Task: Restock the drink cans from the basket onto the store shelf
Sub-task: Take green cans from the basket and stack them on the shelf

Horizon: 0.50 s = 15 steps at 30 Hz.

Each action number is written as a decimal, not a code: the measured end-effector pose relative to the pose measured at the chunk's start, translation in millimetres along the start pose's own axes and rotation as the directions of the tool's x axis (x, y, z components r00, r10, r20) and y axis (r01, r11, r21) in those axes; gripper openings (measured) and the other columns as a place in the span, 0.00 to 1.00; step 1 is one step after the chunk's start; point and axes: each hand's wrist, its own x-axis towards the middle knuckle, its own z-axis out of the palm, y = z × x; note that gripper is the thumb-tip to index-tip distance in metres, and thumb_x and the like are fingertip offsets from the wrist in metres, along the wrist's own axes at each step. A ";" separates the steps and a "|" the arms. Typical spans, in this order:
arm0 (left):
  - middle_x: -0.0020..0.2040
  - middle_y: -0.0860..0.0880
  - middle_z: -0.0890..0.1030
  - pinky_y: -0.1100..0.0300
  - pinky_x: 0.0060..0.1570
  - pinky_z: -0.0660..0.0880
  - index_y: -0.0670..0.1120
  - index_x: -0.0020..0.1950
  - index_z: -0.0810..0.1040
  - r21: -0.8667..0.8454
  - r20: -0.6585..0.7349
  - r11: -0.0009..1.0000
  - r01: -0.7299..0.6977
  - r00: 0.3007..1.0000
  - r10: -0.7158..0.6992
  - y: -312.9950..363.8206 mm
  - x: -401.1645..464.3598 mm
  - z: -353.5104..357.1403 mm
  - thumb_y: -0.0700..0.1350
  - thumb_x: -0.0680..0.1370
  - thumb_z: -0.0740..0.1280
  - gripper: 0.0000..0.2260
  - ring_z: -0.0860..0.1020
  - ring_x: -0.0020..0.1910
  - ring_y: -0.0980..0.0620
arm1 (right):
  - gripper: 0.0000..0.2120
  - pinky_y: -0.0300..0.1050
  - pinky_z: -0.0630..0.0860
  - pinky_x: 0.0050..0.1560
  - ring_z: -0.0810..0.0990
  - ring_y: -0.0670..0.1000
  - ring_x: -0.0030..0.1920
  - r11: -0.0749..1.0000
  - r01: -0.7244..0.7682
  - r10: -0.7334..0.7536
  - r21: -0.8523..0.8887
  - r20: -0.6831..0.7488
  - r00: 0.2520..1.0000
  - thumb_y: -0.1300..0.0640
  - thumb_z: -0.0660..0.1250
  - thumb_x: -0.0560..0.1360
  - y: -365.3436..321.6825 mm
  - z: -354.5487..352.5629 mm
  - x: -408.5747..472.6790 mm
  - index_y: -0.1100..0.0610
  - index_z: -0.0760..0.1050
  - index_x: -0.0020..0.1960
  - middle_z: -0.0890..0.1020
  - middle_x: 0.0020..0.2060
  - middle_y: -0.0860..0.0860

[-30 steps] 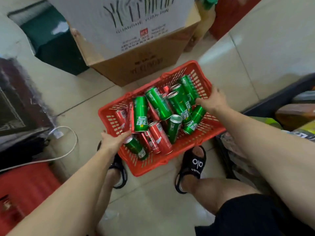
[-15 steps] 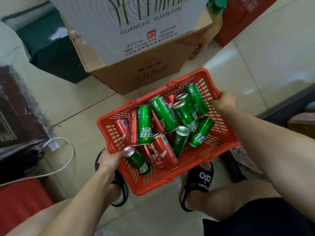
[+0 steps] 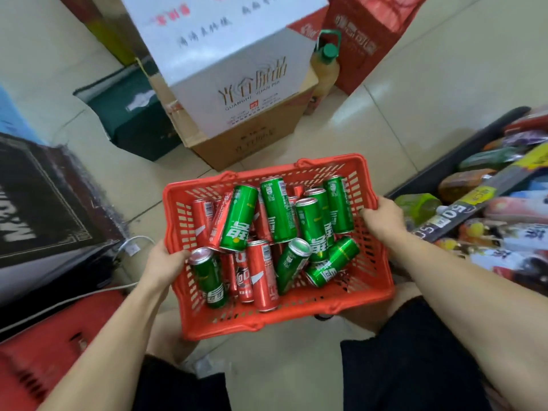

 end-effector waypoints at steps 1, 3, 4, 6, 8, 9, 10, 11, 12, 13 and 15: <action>0.50 0.44 0.85 0.55 0.46 0.80 0.47 0.59 0.82 0.025 0.001 1.000 -0.005 1.000 0.005 8.4 -17.0 -15.0 0.32 0.75 0.71 0.16 0.84 0.44 0.46 | 0.17 0.55 0.79 0.59 0.82 0.64 0.57 1.000 -0.011 0.011 0.011 -0.002 1.000 0.53 0.66 0.73 -1.4 -13.4 -22.1 0.55 0.81 0.60 0.85 0.55 0.59; 0.51 0.44 0.86 0.52 0.48 0.82 0.47 0.60 0.82 0.058 0.010 0.998 0.000 1.000 0.000 26.1 -48.6 -46.8 0.34 0.75 0.72 0.15 0.85 0.44 0.45 | 0.17 0.55 0.79 0.58 0.82 0.63 0.56 0.998 -0.040 0.040 0.039 0.004 0.999 0.52 0.65 0.72 -5.3 -40.4 -67.2 0.54 0.81 0.58 0.85 0.54 0.57; 0.51 0.45 0.87 0.47 0.51 0.84 0.48 0.59 0.83 0.071 0.021 0.997 0.005 1.000 -0.006 34.8 -65.1 -64.1 0.36 0.74 0.73 0.15 0.86 0.45 0.44 | 0.16 0.55 0.79 0.58 0.82 0.63 0.56 0.996 -0.057 0.057 0.061 0.000 0.998 0.52 0.65 0.71 -7.1 -54.6 -90.9 0.53 0.81 0.57 0.85 0.53 0.57; 0.51 0.46 0.87 0.41 0.55 0.83 0.51 0.58 0.83 0.119 0.021 0.993 -0.004 1.000 0.001 51.4 -95.6 -99.6 0.41 0.70 0.74 0.17 0.87 0.47 0.42 | 0.15 0.56 0.79 0.58 0.82 0.62 0.54 0.990 -0.080 0.083 0.120 -0.019 0.996 0.52 0.65 0.68 -9.5 -84.5 -139.5 0.52 0.81 0.53 0.85 0.50 0.55; 0.50 0.47 0.88 0.40 0.55 0.83 0.52 0.56 0.84 0.156 0.030 0.987 -0.046 0.999 0.042 61.0 -110.6 -133.8 0.46 0.64 0.74 0.21 0.87 0.47 0.42 | 0.15 0.55 0.79 0.57 0.82 0.62 0.54 0.979 -0.114 0.123 0.166 -0.042 0.992 0.52 0.66 0.68 -8.4 -114.2 -192.4 0.52 0.80 0.53 0.85 0.51 0.56; 0.49 0.48 0.88 0.39 0.55 0.83 0.53 0.56 0.85 0.167 0.032 0.983 -0.079 0.997 0.075 66.2 -117.4 -149.8 0.46 0.62 0.74 0.22 0.87 0.47 0.42 | 0.15 0.55 0.79 0.57 0.82 0.62 0.54 0.975 -0.124 0.137 0.185 -0.056 0.989 0.52 0.67 0.69 -7.0 -128.0 -219.0 0.53 0.80 0.54 0.85 0.51 0.56; 0.48 0.48 0.89 0.39 0.54 0.83 0.53 0.55 0.86 0.172 0.042 0.979 -0.110 0.994 0.104 75.1 -128.3 -164.4 0.46 0.60 0.74 0.22 0.88 0.46 0.42 | 0.16 0.54 0.79 0.56 0.82 0.62 0.54 0.970 -0.131 0.149 0.204 -0.072 0.986 0.52 0.68 0.69 -5.9 -141.4 -246.1 0.54 0.81 0.55 0.85 0.52 0.57; 0.47 0.47 0.89 0.38 0.53 0.83 0.53 0.53 0.86 0.172 0.042 0.976 -0.136 0.991 0.131 86.2 -141.0 -178.3 0.46 0.59 0.73 0.22 0.88 0.46 0.41 | 0.16 0.54 0.79 0.56 0.82 0.62 0.55 0.964 -0.135 0.159 0.230 -0.086 0.984 0.52 0.69 0.69 -4.6 -154.4 -273.6 0.54 0.81 0.55 0.85 0.52 0.57; 0.47 0.46 0.88 0.38 0.53 0.84 0.52 0.52 0.86 0.184 0.047 0.970 -0.160 0.987 0.154 105.2 -170.1 -188.8 0.46 0.59 0.73 0.21 0.87 0.45 0.40 | 0.16 0.54 0.79 0.56 0.83 0.62 0.55 0.951 -0.145 0.177 0.272 -0.096 0.979 0.53 0.69 0.68 -1.4 -166.3 -299.0 0.55 0.81 0.55 0.85 0.52 0.58; 0.46 0.45 0.88 0.39 0.53 0.84 0.49 0.51 0.85 0.204 0.055 0.960 -0.190 0.982 0.183 125.4 -202.5 -197.7 0.46 0.60 0.73 0.19 0.87 0.45 0.41 | 0.16 0.54 0.80 0.55 0.83 0.62 0.54 0.936 -0.147 0.190 0.319 -0.108 0.976 0.53 0.70 0.68 2.1 -178.3 -325.3 0.55 0.82 0.54 0.86 0.52 0.58; 0.43 0.43 0.86 0.42 0.53 0.83 0.45 0.48 0.83 0.222 0.079 0.946 -0.237 0.971 0.225 155.8 -258.3 -210.7 0.43 0.66 0.73 0.12 0.85 0.41 0.42 | 0.14 0.53 0.80 0.53 0.84 0.60 0.51 0.897 -0.145 0.211 0.417 -0.118 0.970 0.52 0.73 0.67 13.8 -197.3 -375.5 0.56 0.84 0.51 0.87 0.49 0.58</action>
